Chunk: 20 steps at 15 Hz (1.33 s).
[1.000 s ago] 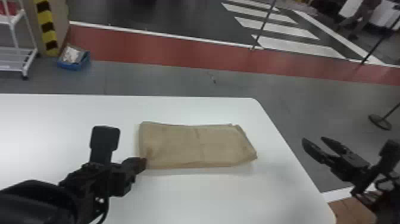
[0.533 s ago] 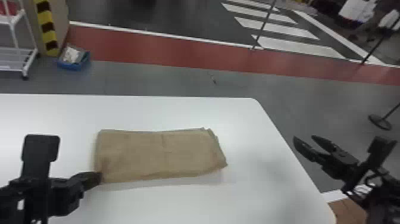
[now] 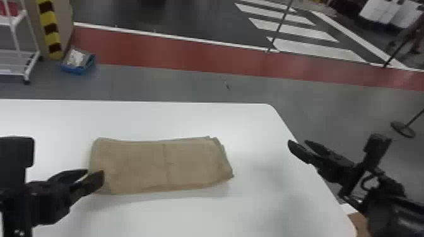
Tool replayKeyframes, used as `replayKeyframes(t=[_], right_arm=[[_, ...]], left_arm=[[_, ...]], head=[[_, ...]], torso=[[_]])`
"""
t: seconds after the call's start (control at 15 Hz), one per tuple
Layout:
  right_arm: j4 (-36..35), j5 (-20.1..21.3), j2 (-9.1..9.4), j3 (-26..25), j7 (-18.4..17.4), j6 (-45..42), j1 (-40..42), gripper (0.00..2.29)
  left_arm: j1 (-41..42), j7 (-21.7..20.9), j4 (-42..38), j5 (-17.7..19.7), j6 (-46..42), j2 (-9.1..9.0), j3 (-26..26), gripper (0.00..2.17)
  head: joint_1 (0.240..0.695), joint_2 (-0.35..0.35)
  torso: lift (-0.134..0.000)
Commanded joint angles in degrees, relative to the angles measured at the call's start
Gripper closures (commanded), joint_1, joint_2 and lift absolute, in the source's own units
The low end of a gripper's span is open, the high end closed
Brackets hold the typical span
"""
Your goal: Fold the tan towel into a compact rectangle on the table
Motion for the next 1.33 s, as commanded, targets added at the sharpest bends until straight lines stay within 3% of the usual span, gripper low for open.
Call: replayKeyframes(t=[0.0,0.27,0.6,1.0,1.27], right_arm=[[-3.2,0.2,1.15,2.8,-3.1,5.5,-0.9,0.21],[-3.1,-0.2,1.68,10.6,-10.4,11.0,-3.7,0.27],[-2.7,-0.1,2.39,19.8,-18.6,16.1,-5.8,0.28],[-1.4,-0.2,2.91,26.0,-22.8,23.8,-7.6,0.38],[-1.4,-1.1,2.91,25.8,-22.8,26.1,-7.8,0.51]], left_arm=[[1.1,0.1,-1.0,-0.1,-3.5,0.0,0.1,0.03],[2.5,0.0,-1.3,-1.0,-7.7,0.0,0.3,0.03],[4.2,-0.8,-2.4,-1.4,-7.9,0.35,0.3,0.04],[6.0,-1.7,-4.2,-1.5,-7.7,0.53,0.5,0.05],[6.8,-1.7,-5.1,-1.5,-7.7,0.88,0.0,0.07]], head=[[0.695,-0.35],[0.695,-0.35],[0.695,-0.286],[0.695,-0.213],[0.695,-0.194]], torso=[[-0.124],[-0.124],[-0.124],[-0.124],[-0.124]])
